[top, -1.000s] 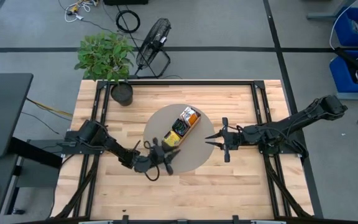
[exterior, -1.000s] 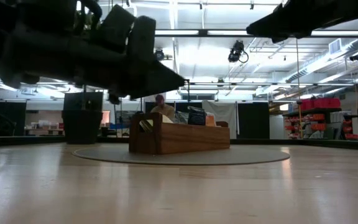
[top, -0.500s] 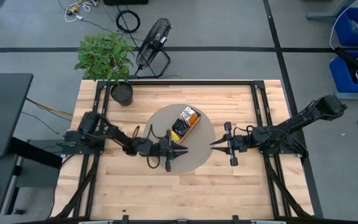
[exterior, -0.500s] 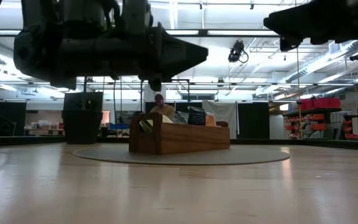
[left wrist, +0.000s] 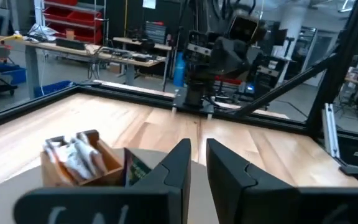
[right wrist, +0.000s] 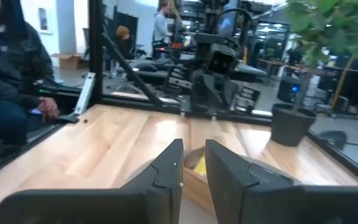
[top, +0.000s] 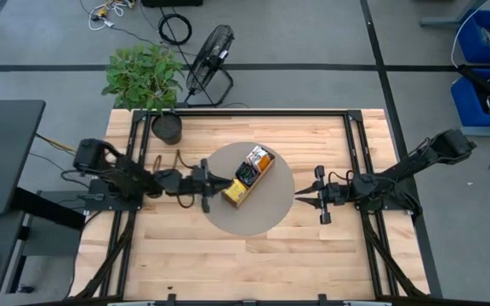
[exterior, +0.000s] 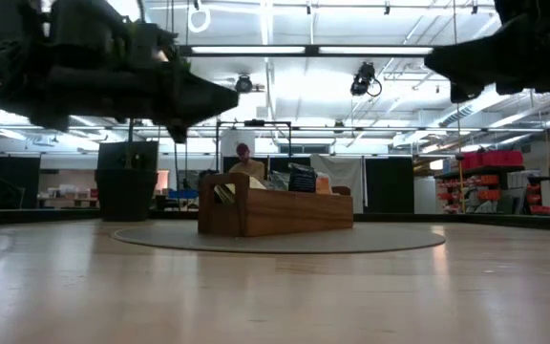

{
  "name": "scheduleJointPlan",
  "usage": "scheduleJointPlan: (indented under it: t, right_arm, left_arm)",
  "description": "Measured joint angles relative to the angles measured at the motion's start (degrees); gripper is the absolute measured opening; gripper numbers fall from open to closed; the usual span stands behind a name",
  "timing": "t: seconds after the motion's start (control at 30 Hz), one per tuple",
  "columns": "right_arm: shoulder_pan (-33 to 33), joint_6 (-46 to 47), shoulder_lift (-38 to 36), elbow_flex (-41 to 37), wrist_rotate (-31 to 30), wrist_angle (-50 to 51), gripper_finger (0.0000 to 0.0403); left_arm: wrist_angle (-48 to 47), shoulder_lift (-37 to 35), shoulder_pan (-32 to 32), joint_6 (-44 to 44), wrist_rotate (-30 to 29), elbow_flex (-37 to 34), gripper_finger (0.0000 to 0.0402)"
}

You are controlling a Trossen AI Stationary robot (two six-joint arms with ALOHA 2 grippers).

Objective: Pick & Place Tea
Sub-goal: Return to Home Position

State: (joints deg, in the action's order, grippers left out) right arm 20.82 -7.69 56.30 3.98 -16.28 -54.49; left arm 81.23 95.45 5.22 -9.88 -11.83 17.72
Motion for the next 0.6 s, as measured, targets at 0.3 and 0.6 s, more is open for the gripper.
scheduleJointPlan:
  t: [0.3, 0.6]
  right_arm:
    - [0.0, 0.07, -2.9, -3.03, -1.91, 0.03, 0.0075]
    - [0.0, -0.95, -7.11, -3.13, -2.38, 5.17, 0.0075]
  left_arm:
    - [-3.1, -12.4, -0.03, -0.28, -1.68, -7.67, 0.0052]
    - [-2.71, -23.62, 0.19, 0.58, -3.36, -15.43, 0.0053]
